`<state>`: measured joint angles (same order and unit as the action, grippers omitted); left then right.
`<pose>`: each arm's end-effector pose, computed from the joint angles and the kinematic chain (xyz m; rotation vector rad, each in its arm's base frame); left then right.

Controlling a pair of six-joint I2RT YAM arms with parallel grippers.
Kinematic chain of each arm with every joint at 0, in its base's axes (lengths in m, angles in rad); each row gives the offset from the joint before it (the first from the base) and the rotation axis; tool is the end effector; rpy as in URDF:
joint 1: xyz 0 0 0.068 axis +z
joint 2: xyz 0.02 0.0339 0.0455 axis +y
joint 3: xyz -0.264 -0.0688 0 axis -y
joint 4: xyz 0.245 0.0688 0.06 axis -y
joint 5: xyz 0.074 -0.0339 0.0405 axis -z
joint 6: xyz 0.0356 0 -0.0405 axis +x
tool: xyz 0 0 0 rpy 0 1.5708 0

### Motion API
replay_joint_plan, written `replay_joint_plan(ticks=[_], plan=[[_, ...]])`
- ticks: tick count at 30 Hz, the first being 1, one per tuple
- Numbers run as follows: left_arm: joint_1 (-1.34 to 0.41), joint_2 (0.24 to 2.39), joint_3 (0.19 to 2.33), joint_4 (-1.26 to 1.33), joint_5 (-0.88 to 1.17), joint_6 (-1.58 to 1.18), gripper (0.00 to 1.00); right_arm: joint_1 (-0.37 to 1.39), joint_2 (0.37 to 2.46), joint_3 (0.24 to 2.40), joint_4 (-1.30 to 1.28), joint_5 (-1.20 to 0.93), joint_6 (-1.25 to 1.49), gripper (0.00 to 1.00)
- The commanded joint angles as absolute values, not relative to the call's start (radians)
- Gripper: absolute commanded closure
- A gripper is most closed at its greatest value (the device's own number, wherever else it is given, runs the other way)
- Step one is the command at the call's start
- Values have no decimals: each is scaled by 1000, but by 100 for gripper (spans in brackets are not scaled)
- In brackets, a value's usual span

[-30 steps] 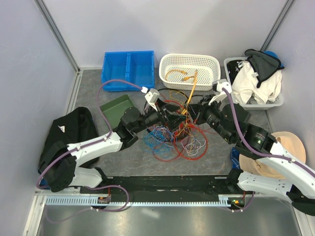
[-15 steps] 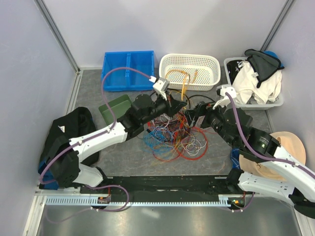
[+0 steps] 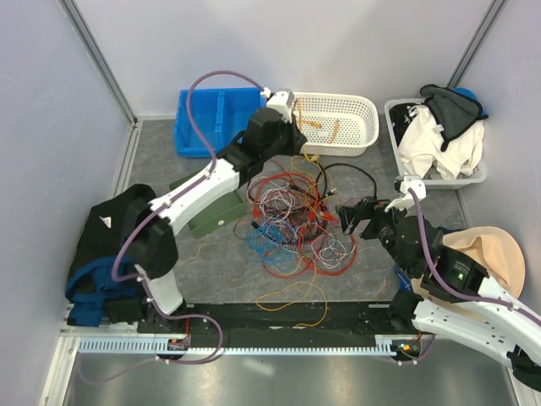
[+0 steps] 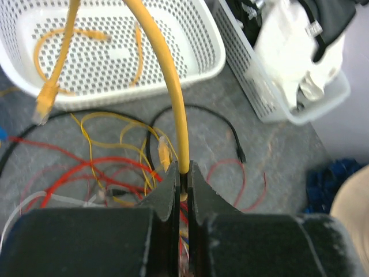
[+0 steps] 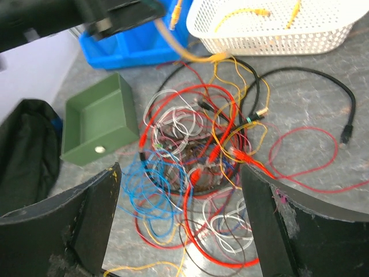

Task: Untangle the cables

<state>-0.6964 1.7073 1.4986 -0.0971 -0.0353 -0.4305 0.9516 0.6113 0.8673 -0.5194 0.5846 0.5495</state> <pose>0.3173 -0.2637 0.3500 0.2328 1.9303 -0.7320 0.0890 0.0910 0.3581 0.0465 1.8215 0.5369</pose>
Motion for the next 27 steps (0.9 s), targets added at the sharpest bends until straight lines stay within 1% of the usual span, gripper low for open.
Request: replay_joint_plan(ticks=[1, 2, 5, 6, 8, 9, 11, 12, 14, 15, 16, 18, 21, 22, 23, 25, 26, 27], plan=[[-663, 1867, 1758, -144, -40, -394, 98, 953, 595, 839, -394, 594, 545, 9], [-654, 1934, 1841, -144, -19, -394, 98, 953, 600, 836, -385, 594, 537, 10], [-638, 2067, 1969, -156, -5, -391, 98, 954, 610, 822, -357, 592, 512, 9], [-632, 2106, 2059, -166, -3, -391, 98, 953, 612, 816, -350, 597, 506, 9], [-615, 2170, 2146, -184, 31, -399, 98, 953, 615, 813, -347, 592, 502, 9], [-609, 2239, 2225, -186, 35, -402, 98, 953, 615, 811, -345, 588, 496, 9], [-591, 2307, 2339, -192, 44, -422, 98, 953, 611, 802, -344, 594, 492, 9], [-583, 2363, 2373, -193, 63, -436, 89, 953, 611, 801, -339, 589, 489, 9], [-562, 2401, 2439, -196, 125, -478, 58, 953, 612, 801, -339, 594, 477, 9], [-560, 2398, 2441, -196, 130, -482, 6, 953, 612, 801, -341, 597, 471, 9], [-560, 2385, 2434, -192, 121, -480, 0, 954, 612, 802, -342, 609, 468, 9], [-560, 2341, 2378, -175, 117, -469, 1, 954, 611, 802, -333, 624, 454, 9], [-561, 2202, 2231, -138, 97, -462, 0, 953, 621, 792, -304, 641, 445, 9], [-564, 2112, 2185, -127, 83, -462, 0, 953, 633, 787, -298, 644, 445, 8], [-568, 2064, 2087, -118, 71, -463, 0, 953, 640, 778, -293, 647, 446, 8], [-580, 1964, 1979, -100, 25, -469, 0, 953, 664, 766, -281, 655, 463, 8], [-584, 1871, 1874, -100, 12, -486, 0, 953, 675, 747, -275, 658, 469, 8], [-591, 1817, 1815, -101, 5, -503, 0, 953, 686, 736, -259, 663, 475, 8]])
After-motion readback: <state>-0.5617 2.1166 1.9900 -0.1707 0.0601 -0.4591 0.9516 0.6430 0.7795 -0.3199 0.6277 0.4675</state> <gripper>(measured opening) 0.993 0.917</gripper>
